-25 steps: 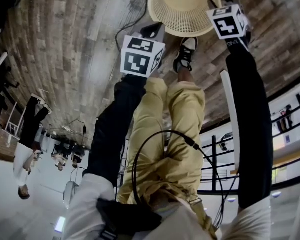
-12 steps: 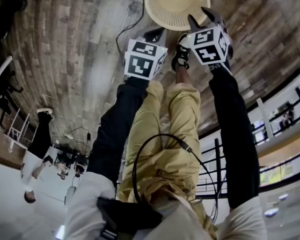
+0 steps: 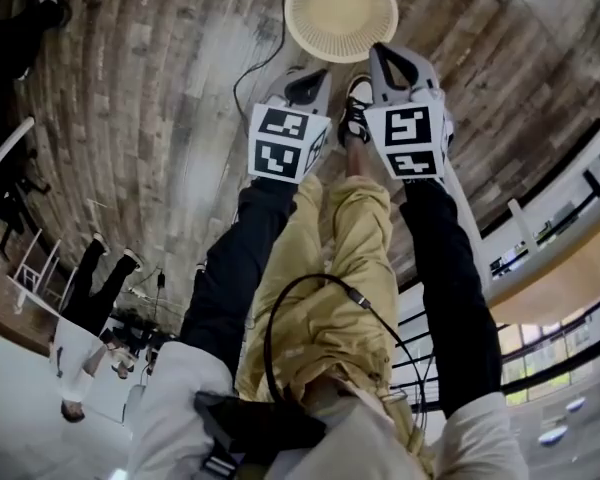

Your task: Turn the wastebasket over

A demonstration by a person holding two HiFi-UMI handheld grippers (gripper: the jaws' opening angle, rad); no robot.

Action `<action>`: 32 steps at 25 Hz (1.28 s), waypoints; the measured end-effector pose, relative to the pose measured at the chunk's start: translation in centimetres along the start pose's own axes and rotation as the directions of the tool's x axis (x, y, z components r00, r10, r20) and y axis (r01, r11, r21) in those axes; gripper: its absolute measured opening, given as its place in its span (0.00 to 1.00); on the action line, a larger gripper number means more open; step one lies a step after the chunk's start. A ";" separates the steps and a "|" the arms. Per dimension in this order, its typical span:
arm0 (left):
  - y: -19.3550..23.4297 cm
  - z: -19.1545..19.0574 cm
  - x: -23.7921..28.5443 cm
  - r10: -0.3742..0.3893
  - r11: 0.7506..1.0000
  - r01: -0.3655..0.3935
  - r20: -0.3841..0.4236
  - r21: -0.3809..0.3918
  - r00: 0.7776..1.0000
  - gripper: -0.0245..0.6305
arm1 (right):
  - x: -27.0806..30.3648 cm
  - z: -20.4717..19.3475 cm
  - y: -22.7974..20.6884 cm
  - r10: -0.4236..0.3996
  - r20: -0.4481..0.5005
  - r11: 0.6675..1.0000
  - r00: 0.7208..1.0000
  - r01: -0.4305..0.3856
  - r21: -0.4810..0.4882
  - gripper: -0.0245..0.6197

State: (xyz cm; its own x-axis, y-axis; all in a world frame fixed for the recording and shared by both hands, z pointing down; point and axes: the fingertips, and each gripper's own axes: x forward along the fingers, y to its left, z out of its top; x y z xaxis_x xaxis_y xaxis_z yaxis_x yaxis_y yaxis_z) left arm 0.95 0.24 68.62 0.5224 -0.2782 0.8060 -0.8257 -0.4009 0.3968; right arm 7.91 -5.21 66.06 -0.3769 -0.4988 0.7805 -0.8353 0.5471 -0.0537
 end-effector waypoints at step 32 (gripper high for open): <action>-21.5 24.2 -45.6 0.007 0.958 -0.189 0.645 0.214 0.764 0.04 | -47.9 29.0 4.3 -0.231 0.599 0.966 0.767 0.252 0.051 0.07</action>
State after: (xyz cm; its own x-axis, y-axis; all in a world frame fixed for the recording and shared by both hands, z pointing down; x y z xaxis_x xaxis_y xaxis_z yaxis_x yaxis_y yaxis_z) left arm 0.04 0.46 12.73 0.5305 -0.7784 0.3357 -0.8448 -0.5182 0.1336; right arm 10.71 1.52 10.41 -0.3353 -0.9116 0.2377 -0.9227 0.3687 0.1125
